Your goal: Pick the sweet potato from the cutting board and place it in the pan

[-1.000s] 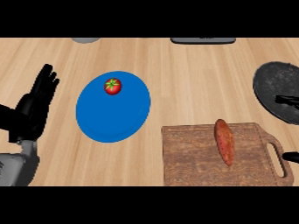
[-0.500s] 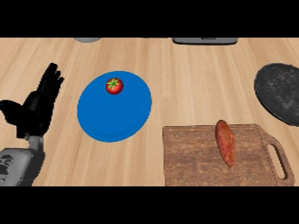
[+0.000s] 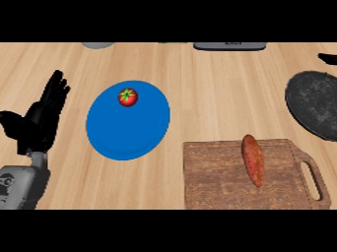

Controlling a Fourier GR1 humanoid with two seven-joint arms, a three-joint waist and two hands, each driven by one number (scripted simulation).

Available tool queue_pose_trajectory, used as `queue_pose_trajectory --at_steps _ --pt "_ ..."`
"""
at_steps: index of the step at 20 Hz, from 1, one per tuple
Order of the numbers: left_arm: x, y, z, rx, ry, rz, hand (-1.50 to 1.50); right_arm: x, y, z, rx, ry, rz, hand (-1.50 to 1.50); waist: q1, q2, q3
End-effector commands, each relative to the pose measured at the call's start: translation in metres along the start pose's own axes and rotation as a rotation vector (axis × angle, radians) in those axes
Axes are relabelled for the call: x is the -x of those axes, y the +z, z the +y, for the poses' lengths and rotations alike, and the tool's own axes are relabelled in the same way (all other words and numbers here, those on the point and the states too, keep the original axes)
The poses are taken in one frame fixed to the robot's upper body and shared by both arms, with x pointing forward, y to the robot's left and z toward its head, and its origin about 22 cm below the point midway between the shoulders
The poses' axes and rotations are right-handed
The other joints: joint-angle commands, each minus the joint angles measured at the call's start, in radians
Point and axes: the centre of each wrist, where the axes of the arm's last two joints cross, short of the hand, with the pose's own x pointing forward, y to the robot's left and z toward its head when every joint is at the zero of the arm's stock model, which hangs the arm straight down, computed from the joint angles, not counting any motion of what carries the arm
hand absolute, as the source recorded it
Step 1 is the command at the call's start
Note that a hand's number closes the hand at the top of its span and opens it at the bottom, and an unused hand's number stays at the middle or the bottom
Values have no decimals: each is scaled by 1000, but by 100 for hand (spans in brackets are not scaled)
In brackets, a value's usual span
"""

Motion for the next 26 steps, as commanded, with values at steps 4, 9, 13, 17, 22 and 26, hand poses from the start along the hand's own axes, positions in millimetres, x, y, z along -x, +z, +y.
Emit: queue_pose_trajectory --at_steps 4,9,13,17,22,26 --pt "6 -2 10 -20 5 -15 0 -8 -29 46 -156 -83 -88 -150 -5 -1 0" --pt "4 -10 17 -17 -11 -2 0 -42 -34 65 -159 -40 -62 -150 -13 -2 0" --pt "-9 6 4 -4 1 -5 0 -43 -20 60 -183 -35 39 -150 -8 -3 0" --pt "2 7 4 -9 -18 -26 0 -31 -27 68 -149 -21 91 -150 -5 -1 0" --pt "8 -1 -21 -10 1 -13 0 -5 -38 83 -192 29 176 -150 -2 1 1" --pt "-9 -3 6 2 20 -9 0 -11 -42 91 -254 8 152 -150 -4 -1 0"
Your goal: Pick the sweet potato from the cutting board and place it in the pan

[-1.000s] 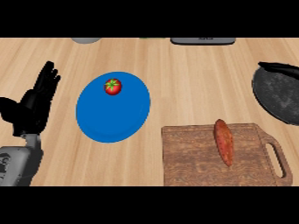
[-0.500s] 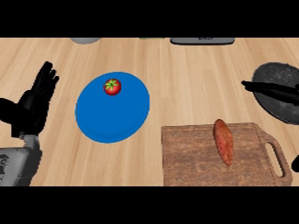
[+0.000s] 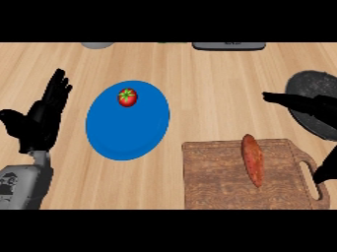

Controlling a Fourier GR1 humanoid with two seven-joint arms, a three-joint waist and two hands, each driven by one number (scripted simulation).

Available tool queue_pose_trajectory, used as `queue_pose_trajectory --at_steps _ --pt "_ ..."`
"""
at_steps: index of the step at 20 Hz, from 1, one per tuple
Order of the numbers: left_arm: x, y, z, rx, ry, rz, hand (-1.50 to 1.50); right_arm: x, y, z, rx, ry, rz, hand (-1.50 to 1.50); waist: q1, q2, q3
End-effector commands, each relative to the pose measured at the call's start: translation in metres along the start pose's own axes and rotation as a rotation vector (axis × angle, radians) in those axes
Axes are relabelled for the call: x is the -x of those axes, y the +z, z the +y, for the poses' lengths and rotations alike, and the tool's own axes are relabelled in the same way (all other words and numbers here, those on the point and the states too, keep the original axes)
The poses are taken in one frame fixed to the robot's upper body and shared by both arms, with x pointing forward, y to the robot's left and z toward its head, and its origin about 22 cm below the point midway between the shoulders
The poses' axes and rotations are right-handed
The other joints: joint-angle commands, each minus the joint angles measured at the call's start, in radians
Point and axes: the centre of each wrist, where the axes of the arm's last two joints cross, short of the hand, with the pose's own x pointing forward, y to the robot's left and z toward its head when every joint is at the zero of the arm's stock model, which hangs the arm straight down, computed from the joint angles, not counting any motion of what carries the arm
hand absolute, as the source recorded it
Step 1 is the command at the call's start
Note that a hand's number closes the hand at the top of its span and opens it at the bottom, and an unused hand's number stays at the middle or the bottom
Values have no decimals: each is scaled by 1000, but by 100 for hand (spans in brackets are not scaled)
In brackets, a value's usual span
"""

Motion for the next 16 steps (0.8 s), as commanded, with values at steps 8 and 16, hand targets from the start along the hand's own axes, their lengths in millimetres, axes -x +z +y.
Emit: queue_pose_trajectory --at_steps 8,16 --pt "9 -5 0 -4 -14 -2 0 1 -36 37 -137 38 -18 -150 -3 0 0" --pt "6 -14 0 -11 -14 -12 0 6 -42 31 -169 149 45 -150 -3 1 0"
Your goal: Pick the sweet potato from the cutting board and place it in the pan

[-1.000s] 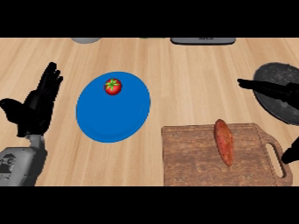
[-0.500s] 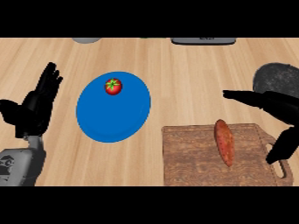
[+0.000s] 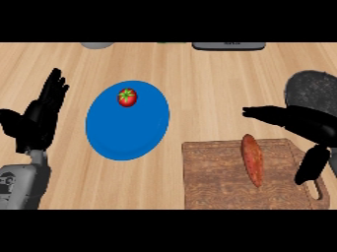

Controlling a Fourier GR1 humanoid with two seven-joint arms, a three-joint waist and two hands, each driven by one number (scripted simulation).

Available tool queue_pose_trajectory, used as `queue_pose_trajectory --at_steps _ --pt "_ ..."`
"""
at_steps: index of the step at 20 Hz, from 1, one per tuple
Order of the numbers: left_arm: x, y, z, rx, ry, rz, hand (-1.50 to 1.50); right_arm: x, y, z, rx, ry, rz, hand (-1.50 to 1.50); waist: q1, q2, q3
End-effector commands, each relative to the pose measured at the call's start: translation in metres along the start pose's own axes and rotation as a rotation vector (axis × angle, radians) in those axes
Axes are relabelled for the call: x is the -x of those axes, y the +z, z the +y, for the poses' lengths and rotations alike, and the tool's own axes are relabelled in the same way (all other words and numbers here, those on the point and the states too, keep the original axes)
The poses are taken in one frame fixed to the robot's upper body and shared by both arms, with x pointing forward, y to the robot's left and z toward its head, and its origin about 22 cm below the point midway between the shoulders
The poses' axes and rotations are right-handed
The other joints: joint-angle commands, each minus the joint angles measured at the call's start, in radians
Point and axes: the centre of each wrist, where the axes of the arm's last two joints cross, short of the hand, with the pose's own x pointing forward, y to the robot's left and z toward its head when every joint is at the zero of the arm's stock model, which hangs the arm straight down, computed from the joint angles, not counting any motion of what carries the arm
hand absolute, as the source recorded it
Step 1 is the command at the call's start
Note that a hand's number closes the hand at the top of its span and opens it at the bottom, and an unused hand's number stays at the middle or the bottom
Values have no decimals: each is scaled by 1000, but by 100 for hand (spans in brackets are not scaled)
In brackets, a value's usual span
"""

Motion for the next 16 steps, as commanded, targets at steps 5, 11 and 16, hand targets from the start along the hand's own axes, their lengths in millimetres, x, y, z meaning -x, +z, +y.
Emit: queue_pose_trajectory --at_steps 5,11,16 --pt "-2 15 -4 15 -4 10 0 4 -6 18 -54 138 111 -150 4 -1 0" --pt "5 -5 5 -2 4 13 0 -12 -10 19 -108 160 116 -150 -4 -1 0" --pt "-3 5 -7 6 -2 -1 0 6 -30 22 -102 150 113 -150 0 0 0"
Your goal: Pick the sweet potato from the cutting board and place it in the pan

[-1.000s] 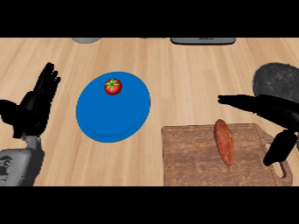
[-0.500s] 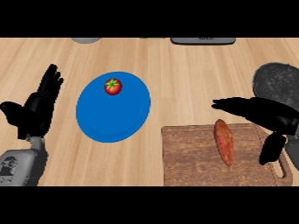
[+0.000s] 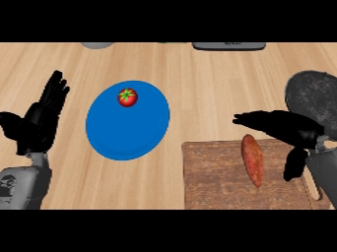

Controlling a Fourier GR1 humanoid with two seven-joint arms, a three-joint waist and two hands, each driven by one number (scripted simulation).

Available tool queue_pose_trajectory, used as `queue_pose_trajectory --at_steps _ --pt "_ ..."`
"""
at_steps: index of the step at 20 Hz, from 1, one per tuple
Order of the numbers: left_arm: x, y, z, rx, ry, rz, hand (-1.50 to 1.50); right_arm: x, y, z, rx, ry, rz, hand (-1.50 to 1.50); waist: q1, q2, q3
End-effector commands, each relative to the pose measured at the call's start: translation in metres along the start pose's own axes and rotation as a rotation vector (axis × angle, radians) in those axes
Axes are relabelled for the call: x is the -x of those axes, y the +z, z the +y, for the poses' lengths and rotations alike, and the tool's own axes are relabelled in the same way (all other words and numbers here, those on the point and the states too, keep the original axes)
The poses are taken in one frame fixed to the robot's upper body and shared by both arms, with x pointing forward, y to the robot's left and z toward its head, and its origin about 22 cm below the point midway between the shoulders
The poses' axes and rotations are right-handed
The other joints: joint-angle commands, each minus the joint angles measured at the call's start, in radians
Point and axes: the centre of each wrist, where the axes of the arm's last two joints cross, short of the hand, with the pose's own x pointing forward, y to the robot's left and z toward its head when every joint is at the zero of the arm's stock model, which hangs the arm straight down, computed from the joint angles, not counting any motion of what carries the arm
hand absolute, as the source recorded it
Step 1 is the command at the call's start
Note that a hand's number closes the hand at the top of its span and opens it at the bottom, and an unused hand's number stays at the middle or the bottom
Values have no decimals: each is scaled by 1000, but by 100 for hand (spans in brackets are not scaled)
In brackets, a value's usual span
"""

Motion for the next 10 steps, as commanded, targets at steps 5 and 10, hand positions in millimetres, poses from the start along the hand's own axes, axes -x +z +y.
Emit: queue_pose_trajectory --at_steps 5,10 --pt "12 1 20 -6 8 3 0 -9 -16 40 -36 57 33 -150 -2 0 0" --pt "-1 7 14 -1 11 2 0 -6 -50 37 -79 59 45 -150 5 0 0"
